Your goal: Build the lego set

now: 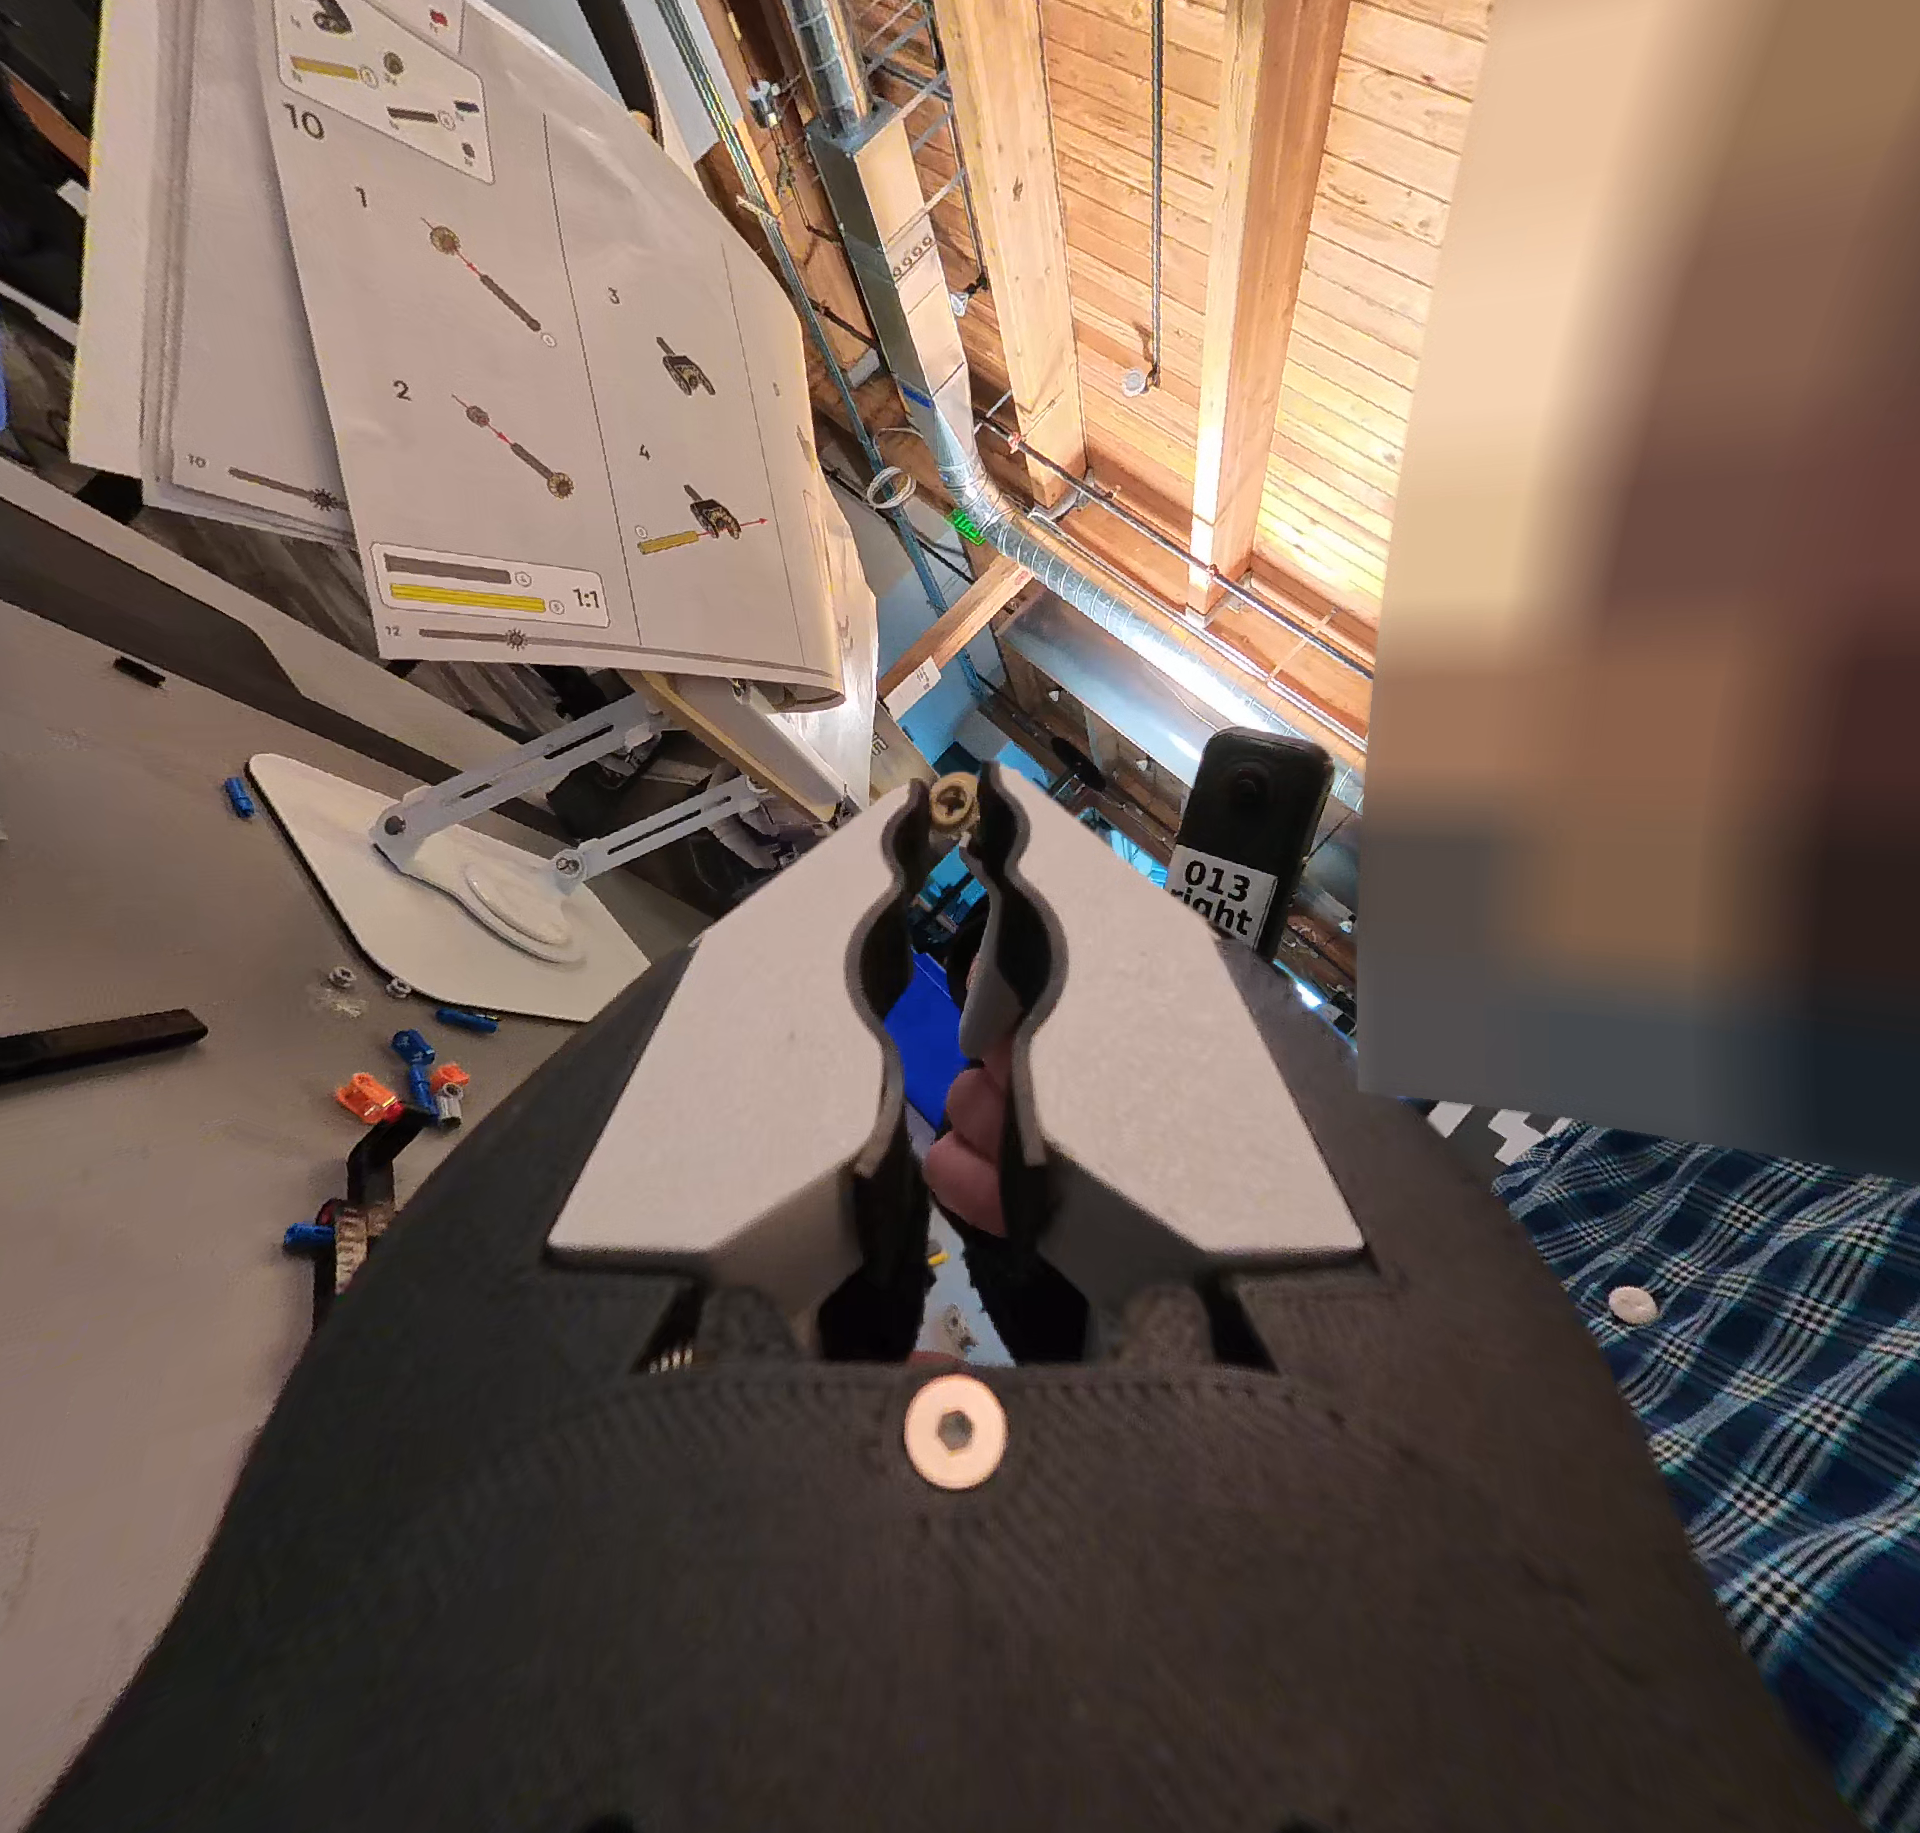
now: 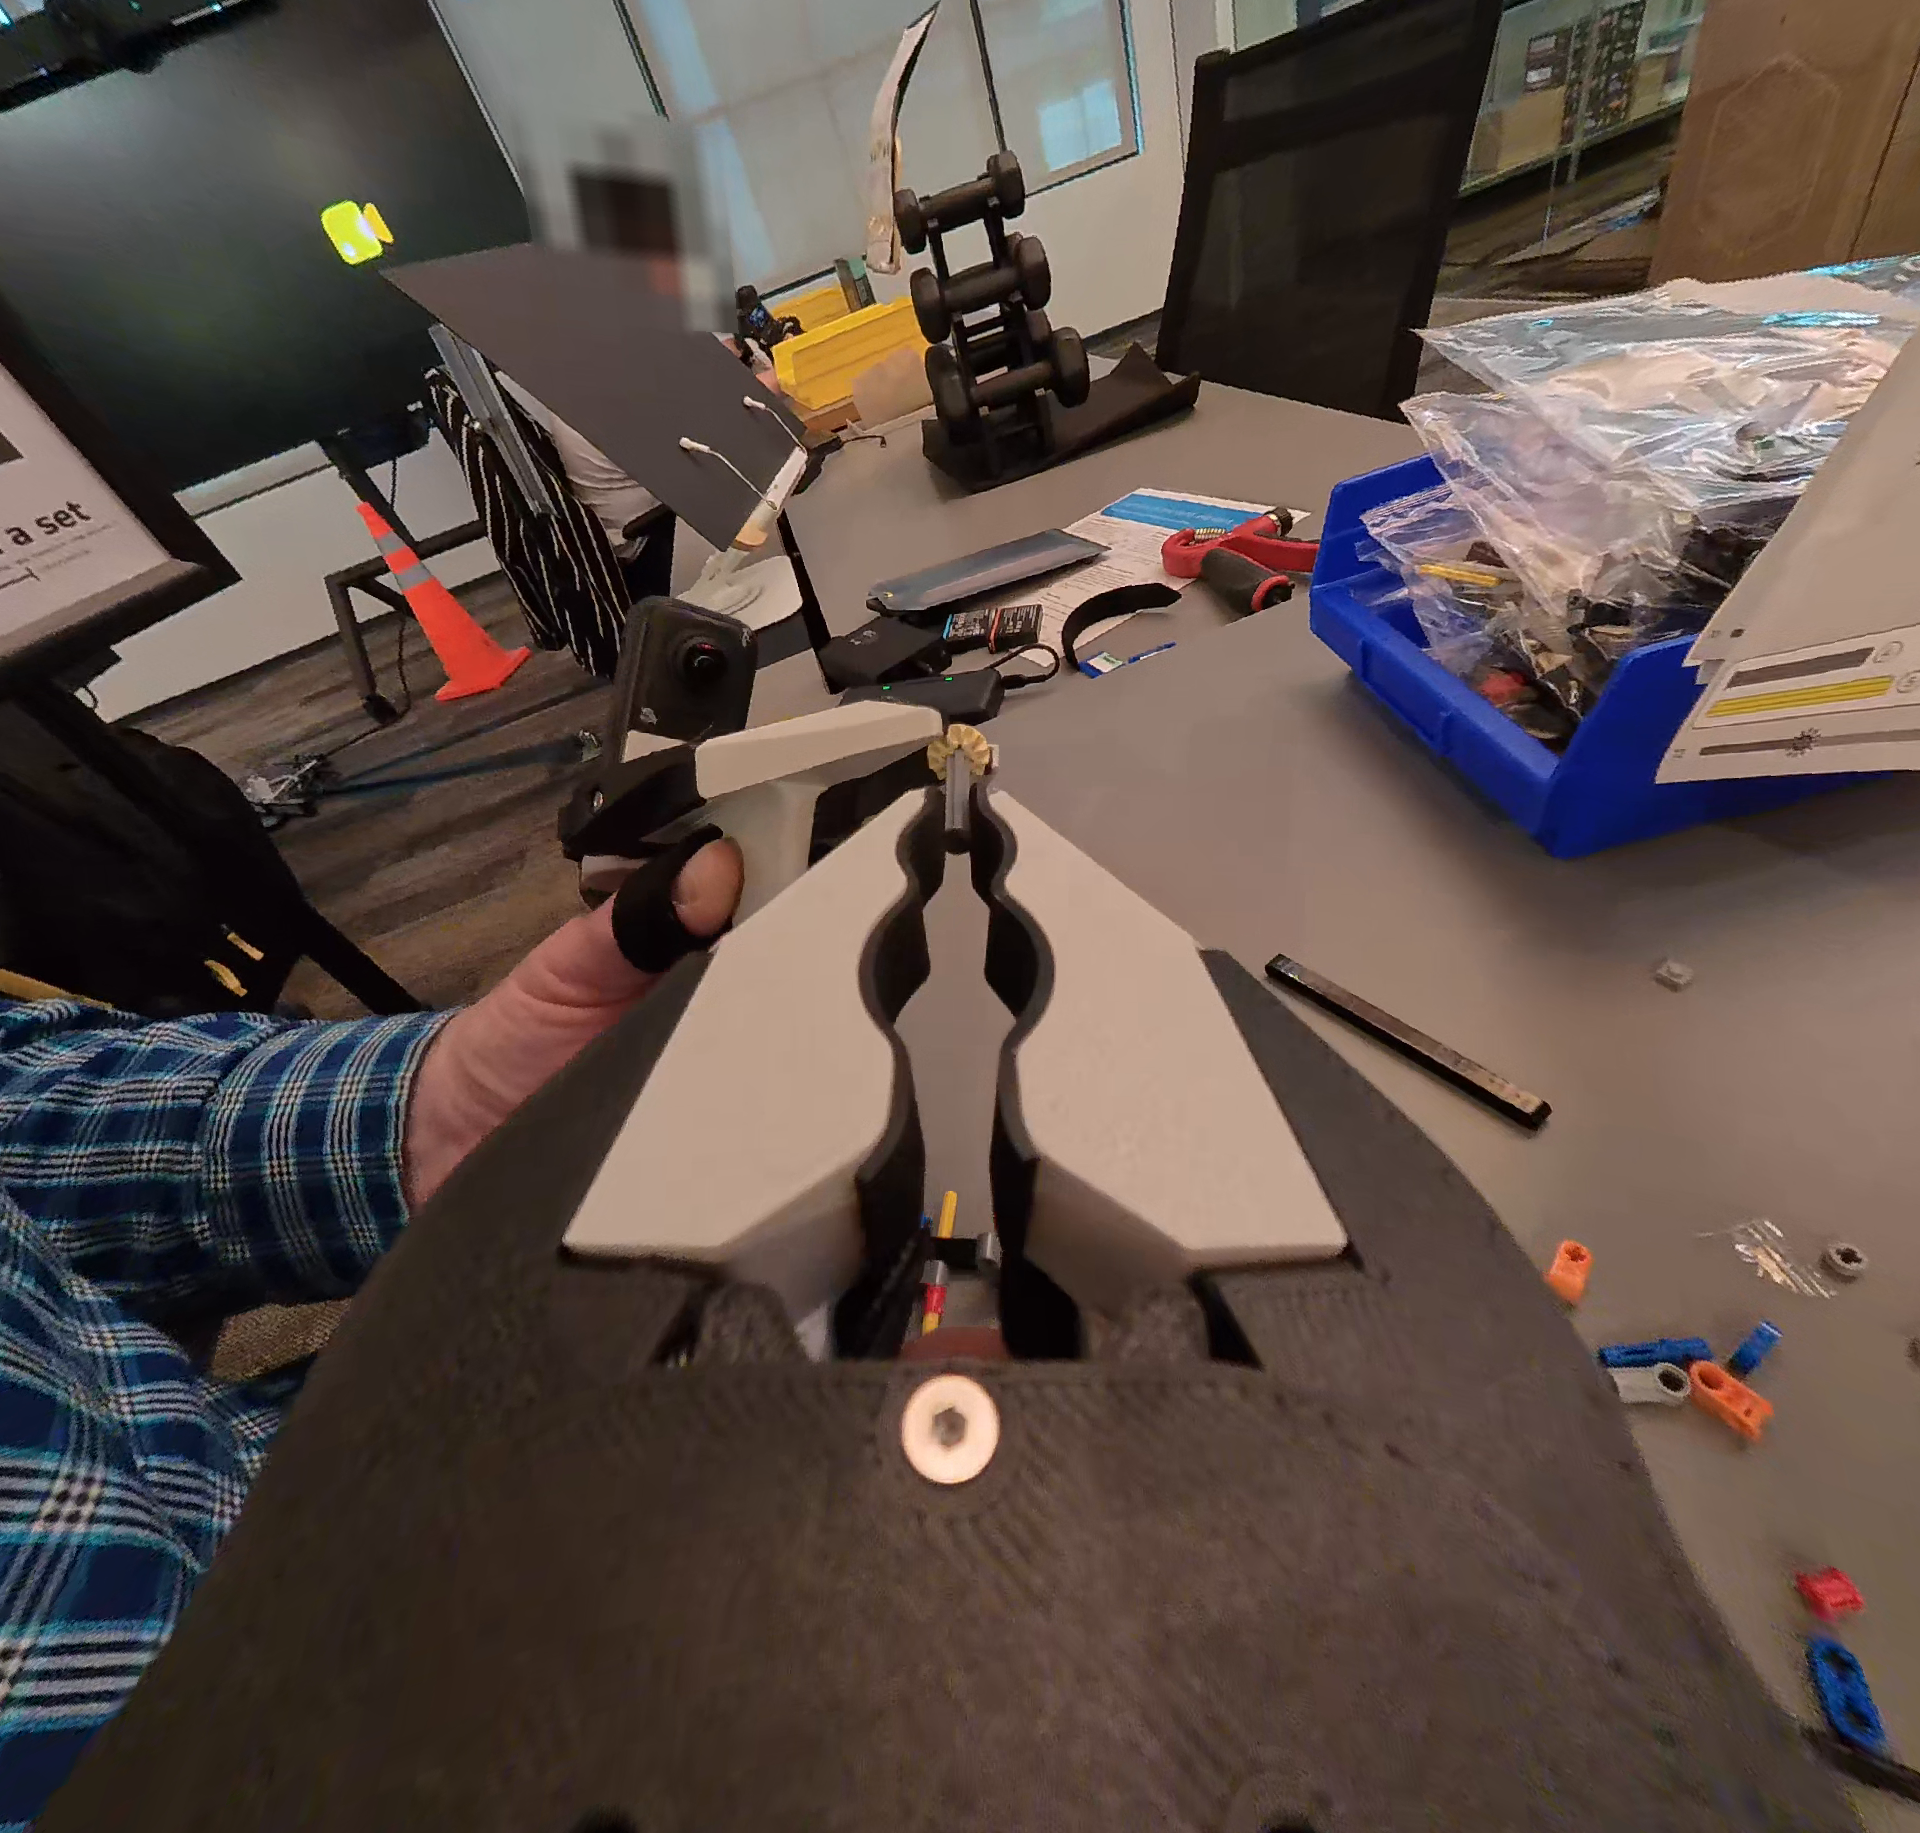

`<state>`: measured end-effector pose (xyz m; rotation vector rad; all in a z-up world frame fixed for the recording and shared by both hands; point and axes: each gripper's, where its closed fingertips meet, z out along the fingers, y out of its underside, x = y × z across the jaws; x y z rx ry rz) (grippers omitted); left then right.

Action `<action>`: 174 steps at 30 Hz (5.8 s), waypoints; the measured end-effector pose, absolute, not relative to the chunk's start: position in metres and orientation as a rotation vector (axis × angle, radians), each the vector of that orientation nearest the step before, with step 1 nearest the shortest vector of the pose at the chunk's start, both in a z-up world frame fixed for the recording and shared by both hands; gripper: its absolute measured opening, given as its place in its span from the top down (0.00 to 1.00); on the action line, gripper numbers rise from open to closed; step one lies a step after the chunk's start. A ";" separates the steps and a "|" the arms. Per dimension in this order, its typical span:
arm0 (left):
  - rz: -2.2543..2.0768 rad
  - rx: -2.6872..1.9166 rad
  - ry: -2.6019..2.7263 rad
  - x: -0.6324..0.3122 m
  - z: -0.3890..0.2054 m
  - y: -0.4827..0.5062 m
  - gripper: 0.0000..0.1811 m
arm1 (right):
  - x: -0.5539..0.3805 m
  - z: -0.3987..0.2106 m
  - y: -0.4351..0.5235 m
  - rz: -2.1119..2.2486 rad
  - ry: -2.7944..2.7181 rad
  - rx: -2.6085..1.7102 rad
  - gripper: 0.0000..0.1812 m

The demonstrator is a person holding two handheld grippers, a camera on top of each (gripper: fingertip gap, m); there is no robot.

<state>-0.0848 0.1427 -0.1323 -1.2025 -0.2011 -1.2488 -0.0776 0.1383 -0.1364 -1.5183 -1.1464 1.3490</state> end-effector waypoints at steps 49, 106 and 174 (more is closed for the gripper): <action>-0.815 -1.440 -0.130 -0.093 -0.156 0.139 0.96 | -0.091 -0.158 0.133 1.400 -1.053 -1.638 0.99; 0.204 -1.650 0.574 -0.077 -0.160 0.130 0.96 | -0.074 -0.156 0.125 1.706 -0.963 -1.757 0.99; -0.884 -1.618 0.519 -0.050 -0.137 0.099 0.95 | -0.049 -0.140 0.101 1.914 -1.347 -1.395 0.99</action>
